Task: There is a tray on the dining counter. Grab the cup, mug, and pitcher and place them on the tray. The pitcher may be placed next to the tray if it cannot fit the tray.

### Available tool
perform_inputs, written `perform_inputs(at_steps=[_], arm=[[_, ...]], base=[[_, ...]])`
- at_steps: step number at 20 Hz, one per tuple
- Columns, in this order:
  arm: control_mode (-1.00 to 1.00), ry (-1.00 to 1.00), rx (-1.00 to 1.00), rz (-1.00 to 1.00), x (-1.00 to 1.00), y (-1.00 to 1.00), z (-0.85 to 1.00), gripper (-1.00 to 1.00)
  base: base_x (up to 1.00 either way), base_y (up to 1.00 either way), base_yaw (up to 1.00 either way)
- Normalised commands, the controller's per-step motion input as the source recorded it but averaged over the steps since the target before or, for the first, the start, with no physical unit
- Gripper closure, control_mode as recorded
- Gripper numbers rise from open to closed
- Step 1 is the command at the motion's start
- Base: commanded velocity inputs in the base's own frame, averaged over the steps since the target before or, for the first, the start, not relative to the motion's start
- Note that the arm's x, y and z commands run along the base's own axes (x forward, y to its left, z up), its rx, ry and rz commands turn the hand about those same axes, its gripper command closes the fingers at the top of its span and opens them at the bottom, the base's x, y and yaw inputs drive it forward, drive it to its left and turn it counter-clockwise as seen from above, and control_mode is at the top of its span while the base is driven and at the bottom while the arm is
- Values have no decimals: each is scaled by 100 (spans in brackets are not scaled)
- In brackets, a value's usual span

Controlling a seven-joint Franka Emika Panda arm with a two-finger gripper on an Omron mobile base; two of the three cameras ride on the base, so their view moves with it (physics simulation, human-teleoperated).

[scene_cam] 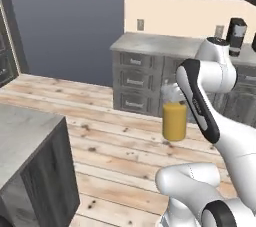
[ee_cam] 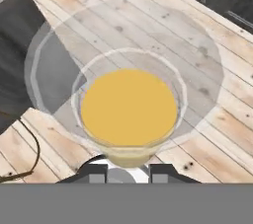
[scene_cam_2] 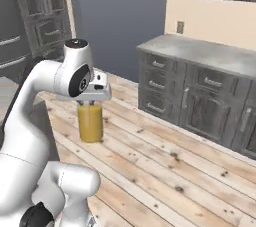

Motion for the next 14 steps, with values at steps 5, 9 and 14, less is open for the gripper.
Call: perform_inputs(at_steps=[5, 9, 14], arm=[[100, 0, 0, 0, 0, 0, 0, 100], [100, 0, 0, 0, 0, 0, 0, 100], [100, 0, 0, 0, 0, 0, 0, 100]], base=[[-34, 0, 92], [-29, 0, 88], [-23, 1, 78]])
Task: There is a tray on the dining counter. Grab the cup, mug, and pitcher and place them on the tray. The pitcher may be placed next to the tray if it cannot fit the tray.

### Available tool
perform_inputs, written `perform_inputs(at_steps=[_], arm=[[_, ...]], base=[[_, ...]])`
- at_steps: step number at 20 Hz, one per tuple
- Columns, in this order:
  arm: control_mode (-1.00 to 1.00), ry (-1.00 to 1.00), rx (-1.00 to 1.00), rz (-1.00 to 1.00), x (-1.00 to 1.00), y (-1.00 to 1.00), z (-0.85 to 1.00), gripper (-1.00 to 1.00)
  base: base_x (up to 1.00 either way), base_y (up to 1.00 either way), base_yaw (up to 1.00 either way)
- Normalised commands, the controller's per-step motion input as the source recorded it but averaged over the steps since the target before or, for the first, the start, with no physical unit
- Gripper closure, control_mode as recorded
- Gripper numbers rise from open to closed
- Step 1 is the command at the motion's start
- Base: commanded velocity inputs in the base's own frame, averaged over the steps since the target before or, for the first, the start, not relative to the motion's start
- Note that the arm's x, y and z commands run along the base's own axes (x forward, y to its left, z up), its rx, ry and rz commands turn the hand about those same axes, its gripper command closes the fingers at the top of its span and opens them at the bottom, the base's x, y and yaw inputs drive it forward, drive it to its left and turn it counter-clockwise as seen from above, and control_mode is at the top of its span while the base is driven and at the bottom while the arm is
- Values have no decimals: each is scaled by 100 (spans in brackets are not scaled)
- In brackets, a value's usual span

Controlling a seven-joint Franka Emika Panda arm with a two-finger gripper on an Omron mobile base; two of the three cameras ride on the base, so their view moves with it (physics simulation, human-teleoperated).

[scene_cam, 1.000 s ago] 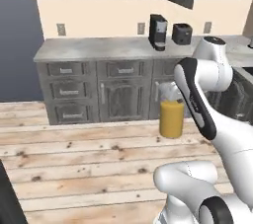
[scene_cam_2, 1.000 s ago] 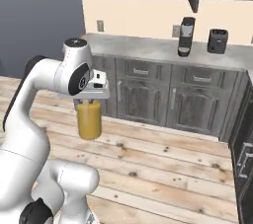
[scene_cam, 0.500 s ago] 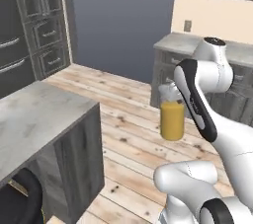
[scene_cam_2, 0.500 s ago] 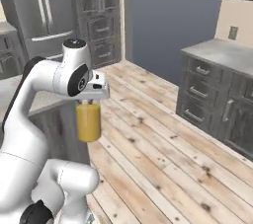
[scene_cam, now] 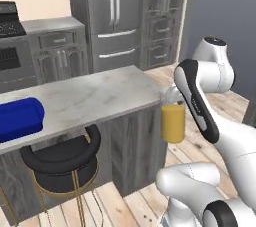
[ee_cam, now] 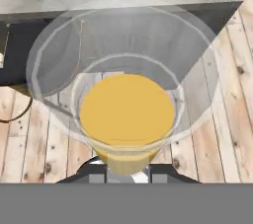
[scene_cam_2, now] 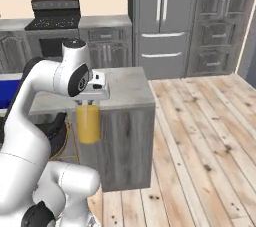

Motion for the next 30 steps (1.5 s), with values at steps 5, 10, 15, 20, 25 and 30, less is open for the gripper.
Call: perform_inputs(at_steps=[5, 10, 15, 20, 25, 30], arm=[[100, 0, 0, 0, 0, 0, 0, 100], [100, 0, 0, 0, 0, 0, 0, 100], [100, 0, 0, 0, 0, 0, 0, 100], [100, 0, 0, 0, 0, 0, 0, 100], [100, 0, 0, 0, 0, 0, 0, 100], [100, 0, 0, 0, 0, 0, 0, 100]], base=[[-5, 37, 57], [5, 90, 17], [34, 98, 0], [39, 74, 0], [38, 58, 0], [44, 11, -1]])
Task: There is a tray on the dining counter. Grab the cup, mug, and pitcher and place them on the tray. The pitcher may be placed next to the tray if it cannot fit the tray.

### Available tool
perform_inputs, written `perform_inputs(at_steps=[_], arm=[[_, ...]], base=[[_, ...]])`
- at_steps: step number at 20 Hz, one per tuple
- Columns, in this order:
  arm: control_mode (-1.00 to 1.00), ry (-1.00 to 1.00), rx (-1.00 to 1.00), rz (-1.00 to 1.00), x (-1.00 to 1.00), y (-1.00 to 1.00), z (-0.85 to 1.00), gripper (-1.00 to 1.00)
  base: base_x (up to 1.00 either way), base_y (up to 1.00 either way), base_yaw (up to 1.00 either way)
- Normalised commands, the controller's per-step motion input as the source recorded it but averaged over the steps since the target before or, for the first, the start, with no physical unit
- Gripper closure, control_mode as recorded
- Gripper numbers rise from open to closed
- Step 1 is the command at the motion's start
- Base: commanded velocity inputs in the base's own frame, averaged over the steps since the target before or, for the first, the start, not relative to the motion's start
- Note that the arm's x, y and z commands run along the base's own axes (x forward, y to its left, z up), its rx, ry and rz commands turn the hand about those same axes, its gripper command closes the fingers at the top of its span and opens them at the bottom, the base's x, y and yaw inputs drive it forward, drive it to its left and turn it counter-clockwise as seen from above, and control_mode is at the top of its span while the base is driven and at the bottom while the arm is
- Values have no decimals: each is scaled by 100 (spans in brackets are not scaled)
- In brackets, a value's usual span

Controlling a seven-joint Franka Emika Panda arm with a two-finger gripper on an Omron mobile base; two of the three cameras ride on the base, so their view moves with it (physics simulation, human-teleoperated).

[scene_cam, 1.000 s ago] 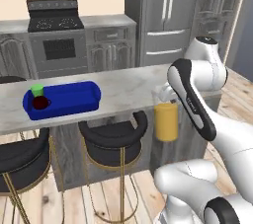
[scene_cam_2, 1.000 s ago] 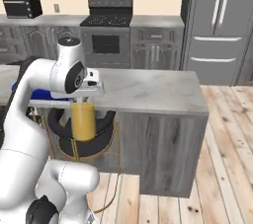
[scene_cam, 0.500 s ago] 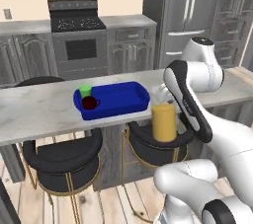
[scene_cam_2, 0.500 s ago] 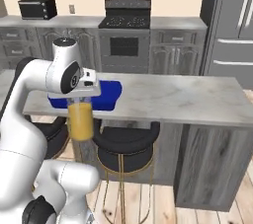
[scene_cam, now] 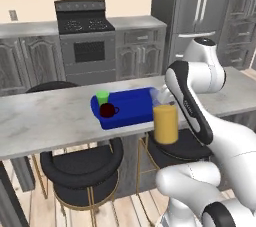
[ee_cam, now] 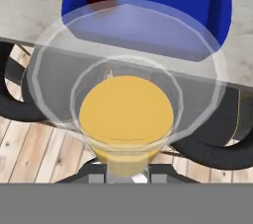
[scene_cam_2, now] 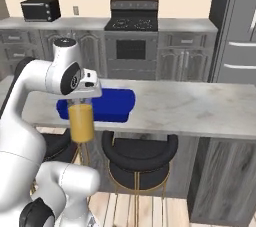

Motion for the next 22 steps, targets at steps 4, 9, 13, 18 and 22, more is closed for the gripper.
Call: perform_inputs(at_steps=[4, 9, 13, 18, 22], arm=[[100, 0, 0, 0, 0, 0, 0, 100], [100, 0, 0, 0, 0, 0, 0, 100], [100, 0, 0, 0, 0, 0, 0, 100], [100, 0, 0, 0, 0, 0, 0, 100], [-100, 0, 0, 0, 87, 0, 0, 100]], base=[[45, 0, -7], [54, 0, -8], [57, 0, -3], [62, 0, 0], [0, 0, 0]])
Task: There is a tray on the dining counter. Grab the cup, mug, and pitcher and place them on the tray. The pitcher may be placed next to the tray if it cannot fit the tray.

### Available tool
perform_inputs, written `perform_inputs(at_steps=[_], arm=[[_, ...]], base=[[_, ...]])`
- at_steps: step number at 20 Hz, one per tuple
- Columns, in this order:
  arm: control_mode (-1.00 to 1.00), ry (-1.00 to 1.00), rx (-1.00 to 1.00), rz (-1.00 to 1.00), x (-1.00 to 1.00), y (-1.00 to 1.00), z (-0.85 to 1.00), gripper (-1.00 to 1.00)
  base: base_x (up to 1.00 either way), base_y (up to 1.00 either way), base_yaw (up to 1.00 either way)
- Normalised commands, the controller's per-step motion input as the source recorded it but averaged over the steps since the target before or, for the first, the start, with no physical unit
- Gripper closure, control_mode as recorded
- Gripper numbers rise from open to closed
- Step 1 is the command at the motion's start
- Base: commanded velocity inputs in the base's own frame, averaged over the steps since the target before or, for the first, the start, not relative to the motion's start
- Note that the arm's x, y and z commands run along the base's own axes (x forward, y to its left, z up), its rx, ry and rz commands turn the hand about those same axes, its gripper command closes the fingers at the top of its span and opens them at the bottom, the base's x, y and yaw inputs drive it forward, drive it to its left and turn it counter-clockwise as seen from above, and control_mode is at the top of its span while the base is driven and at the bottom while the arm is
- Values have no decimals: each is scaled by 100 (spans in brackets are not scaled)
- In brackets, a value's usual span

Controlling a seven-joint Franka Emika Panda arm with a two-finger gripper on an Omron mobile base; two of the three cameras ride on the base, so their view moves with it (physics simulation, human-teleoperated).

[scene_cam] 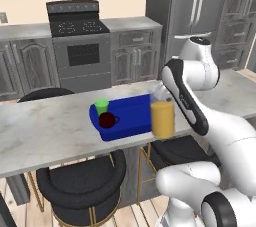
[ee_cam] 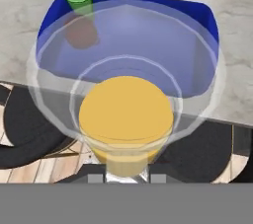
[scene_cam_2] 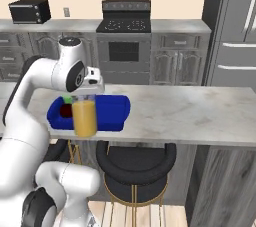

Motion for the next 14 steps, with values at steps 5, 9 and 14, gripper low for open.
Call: perform_inputs(at_steps=[5, 9, 14], arm=[[-100, 0, 1, 0, 78, 0, 0, 100], [-100, 0, 6, 0, 68, 0, 0, 100], [-100, 0, 7, 0, 64, 0, 0, 100]], base=[[0, 0, 0], [0, 0, 0], [0, 0, 0]])
